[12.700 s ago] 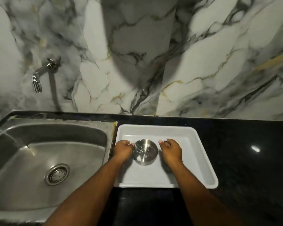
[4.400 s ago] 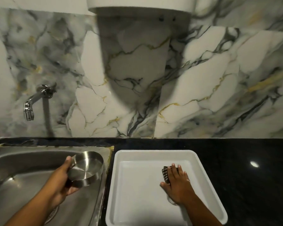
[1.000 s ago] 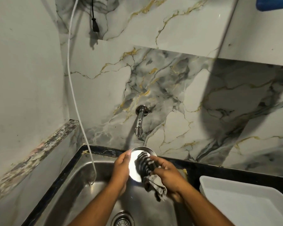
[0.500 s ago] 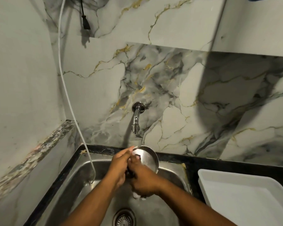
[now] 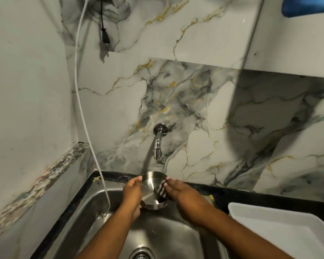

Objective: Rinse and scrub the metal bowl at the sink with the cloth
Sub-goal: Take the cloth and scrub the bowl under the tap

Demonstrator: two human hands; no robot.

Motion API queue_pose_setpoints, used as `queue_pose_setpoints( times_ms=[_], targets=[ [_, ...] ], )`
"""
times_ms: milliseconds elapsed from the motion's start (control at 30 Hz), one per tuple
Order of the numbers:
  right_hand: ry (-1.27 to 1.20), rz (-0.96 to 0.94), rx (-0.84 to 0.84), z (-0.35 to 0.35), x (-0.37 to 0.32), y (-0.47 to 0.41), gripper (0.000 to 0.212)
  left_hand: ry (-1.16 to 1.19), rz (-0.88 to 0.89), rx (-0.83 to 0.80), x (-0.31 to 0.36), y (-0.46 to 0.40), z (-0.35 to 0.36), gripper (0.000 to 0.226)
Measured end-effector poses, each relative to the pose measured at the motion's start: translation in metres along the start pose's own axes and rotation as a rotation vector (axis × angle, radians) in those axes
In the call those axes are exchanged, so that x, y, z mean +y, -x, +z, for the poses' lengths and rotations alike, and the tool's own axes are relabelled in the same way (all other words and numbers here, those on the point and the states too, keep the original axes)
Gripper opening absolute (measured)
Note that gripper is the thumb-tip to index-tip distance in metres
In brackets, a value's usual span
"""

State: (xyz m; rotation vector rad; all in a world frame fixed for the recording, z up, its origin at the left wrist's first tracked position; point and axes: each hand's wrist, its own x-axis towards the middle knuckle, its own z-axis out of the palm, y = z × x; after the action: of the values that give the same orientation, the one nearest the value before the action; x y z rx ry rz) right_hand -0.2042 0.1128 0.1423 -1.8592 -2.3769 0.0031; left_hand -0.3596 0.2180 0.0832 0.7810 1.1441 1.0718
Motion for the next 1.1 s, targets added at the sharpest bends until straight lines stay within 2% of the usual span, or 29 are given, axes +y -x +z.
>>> queue_pose_setpoints(
  times_ms=[133, 200, 267, 367, 467, 567, 633, 700, 733, 900, 1000, 1100],
  targets=[
    [-0.483, 0.271, 0.474, 0.013, -0.004, 0.009, 0.078, 0.160, -0.143, 0.009, 0.010, -0.003, -0.002, 0.025],
    [-0.518, 0.280, 0.569, 0.030, -0.018, 0.012, 0.084, 0.194, -0.189, -0.019, 0.012, 0.002, 0.003, 0.024],
    [-0.373, 0.177, 0.616, 0.048, -0.032, 0.012, 0.089, 0.205, -0.221, -0.054, 0.013, 0.010, 0.011, 0.025],
    [-0.126, 0.040, 0.546, 0.064, -0.051, 0.011, 0.077, 0.239, -0.264, -0.102, 0.015, 0.024, 0.021, 0.024],
    [0.014, 0.013, 0.531, 0.066, -0.053, 0.006, 0.059, 0.256, -0.236, -0.122, 0.021, 0.027, 0.022, 0.021],
    [0.104, -0.037, 0.571, 0.058, -0.048, 0.000, 0.062, 0.266, -0.222, -0.132, 0.030, 0.026, 0.019, 0.018],
    [0.058, -0.003, 0.599, 0.053, -0.043, -0.004, 0.078, 0.254, -0.235, -0.129, 0.036, 0.025, 0.016, 0.015],
    [-0.056, 0.142, 0.628, 0.045, -0.034, -0.006, 0.101, 0.215, -0.247, -0.086, 0.038, 0.022, 0.010, 0.009],
    [-0.098, 0.174, 0.626, 0.041, -0.028, -0.006, 0.105, 0.196, -0.248, -0.068, 0.037, 0.021, 0.006, 0.008],
    [-0.055, 0.000, 0.591, 0.031, -0.031, -0.005, 0.108, 0.194, -0.313, -0.097, 0.038, 0.014, 0.002, 0.032],
    [-0.031, -0.124, 0.595, 0.029, -0.045, -0.006, 0.086, 0.216, -0.334, -0.147, 0.046, 0.013, -0.002, 0.025],
    [-0.114, -0.129, 0.564, 0.019, -0.049, -0.009, 0.086, 0.212, -0.322, -0.214, 0.051, 0.013, -0.005, 0.020]
  ],
)
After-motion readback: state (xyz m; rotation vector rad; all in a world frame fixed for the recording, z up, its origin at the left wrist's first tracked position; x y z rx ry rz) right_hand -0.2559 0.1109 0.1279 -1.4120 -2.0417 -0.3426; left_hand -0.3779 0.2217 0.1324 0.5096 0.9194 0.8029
